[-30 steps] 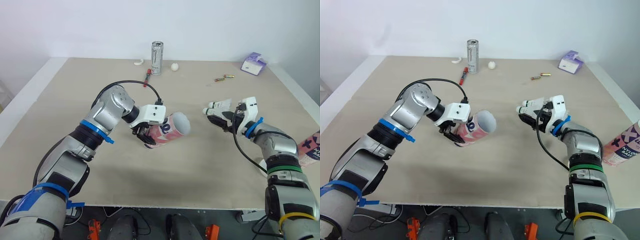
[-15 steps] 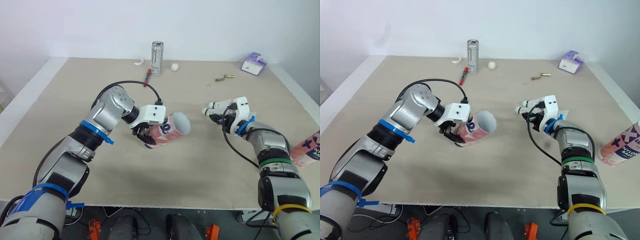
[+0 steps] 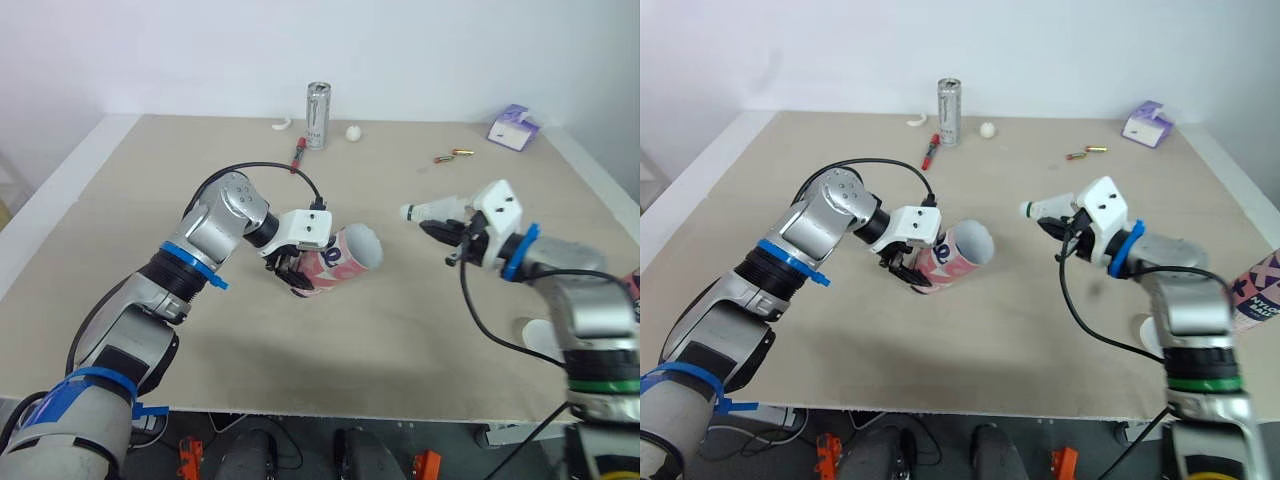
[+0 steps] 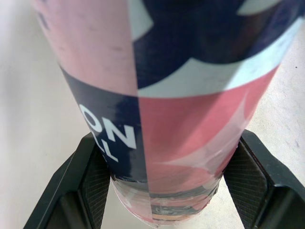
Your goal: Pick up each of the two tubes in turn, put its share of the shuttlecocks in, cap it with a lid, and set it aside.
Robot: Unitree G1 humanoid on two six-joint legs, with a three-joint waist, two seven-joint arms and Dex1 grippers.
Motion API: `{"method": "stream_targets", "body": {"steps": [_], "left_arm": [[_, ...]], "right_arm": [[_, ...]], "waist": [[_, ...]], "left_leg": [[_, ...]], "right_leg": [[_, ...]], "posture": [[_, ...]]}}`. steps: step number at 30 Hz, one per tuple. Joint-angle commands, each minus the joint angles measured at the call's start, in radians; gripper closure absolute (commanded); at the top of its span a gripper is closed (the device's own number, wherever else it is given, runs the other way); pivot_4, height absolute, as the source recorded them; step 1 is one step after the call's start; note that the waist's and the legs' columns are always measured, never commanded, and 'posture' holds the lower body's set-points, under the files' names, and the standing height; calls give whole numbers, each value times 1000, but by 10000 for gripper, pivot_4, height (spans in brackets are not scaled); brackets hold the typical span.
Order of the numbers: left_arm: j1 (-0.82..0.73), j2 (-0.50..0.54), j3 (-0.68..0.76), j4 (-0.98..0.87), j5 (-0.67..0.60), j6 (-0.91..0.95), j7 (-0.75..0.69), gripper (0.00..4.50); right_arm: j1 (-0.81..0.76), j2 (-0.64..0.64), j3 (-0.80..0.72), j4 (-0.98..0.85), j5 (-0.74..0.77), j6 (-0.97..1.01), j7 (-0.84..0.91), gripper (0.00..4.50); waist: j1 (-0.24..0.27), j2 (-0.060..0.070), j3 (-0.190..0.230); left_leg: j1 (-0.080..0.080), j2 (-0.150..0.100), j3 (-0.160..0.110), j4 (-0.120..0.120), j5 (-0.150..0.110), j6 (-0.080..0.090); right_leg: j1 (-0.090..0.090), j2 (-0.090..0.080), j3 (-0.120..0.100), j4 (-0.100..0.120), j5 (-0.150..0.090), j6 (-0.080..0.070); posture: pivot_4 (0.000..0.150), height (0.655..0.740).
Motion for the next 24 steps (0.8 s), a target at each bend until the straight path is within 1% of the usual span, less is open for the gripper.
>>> {"method": "stream_targets", "body": {"steps": [1, 3, 5, 10, 13, 24], "left_arm": [[-11, -7, -3, 7, 0, -5, -4, 12912], [-15, -11, -5, 18, 2, -9, -5, 12912], [-21, -18, -5, 29, 2, -10, -5, 12912], [-33, -30, -3, 52, 2, -12, -4, 12912], [-40, -34, -1, 64, 3, -14, -5, 12912], [-44, -36, 5, 68, 1, -10, -4, 12912]], "right_arm": [[0, -92, -51, -209, 43, 3, 54, 44299], [7, -158, -64, -279, 63, -24, 113, 44299], [10, -200, -63, -323, 67, -74, 164, 44299], [40, -238, -34, -370, 76, -128, 228, 44299], [38, -238, 9, -368, 39, -183, 243, 44299], [-95, -193, 193, -271, -69, -287, 267, 44299]], "waist": [[-2, 0, 0], [-1, -1, 0], [0, -1, 0], [2, -1, 0], [3, -1, 0], [2, -1, 0]], "left_leg": [[1, 0, 0, 0, 0, 0], [3, 2, -1, 1, 0, 0], [3, 2, -1, 1, 1, -1], [2, 3, -1, 2, 1, -1], [1, 3, -2, 2, 1, -1], [1, 2, -1, 3, 1, -1]], "right_leg": [[1, 1, 0, 0, 0, 0], [2, 2, 0, 0, -2, -5], [2, 3, -1, 1, -2, -6], [2, 4, 0, 1, -2, -7], [2, 4, 0, 1, -2, -7], [2, 4, 1, 1, -2, -7]], "posture": [[1500, 7400], [1500, 7400], [1500, 7400], [1500, 7400], [1500, 7400], [1500, 7400]]}}
